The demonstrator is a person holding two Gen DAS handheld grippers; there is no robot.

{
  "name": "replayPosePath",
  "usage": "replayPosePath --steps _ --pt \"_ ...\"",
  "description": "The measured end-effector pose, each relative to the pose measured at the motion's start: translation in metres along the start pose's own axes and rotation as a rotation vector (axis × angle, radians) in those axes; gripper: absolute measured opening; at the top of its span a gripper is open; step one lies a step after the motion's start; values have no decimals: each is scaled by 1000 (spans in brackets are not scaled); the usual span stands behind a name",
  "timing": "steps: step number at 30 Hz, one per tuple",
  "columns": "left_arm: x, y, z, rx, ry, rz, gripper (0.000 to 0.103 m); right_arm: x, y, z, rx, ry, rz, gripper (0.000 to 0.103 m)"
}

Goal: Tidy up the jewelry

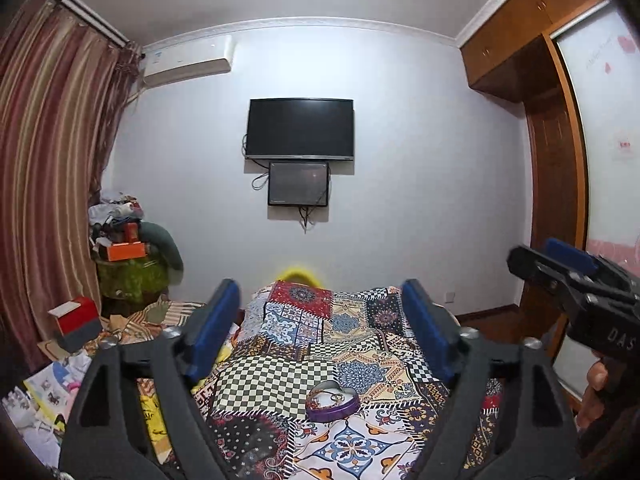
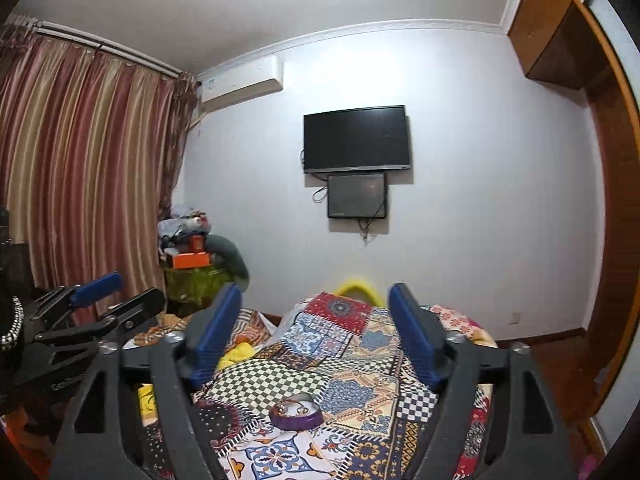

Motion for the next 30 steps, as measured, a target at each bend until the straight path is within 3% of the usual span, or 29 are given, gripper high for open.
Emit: replayPosePath --steps 5,30 --pt "-2 -1 2 -4 -1 -29 92 5 -2 4 7 -22 27 96" --pt "0 4 13 10 -30 -10 95 -1 10 22 17 -75 12 96"
Point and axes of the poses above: each gripper's, at about its wrist camera, not at the fingertips, and x roughly the way its jaws point, y to its right, z to its underside, the point moved 4 cm from there along x, roughly the way its jaws point, and after that the axes turned 7 degrees about -y, right-handed, at the moved point
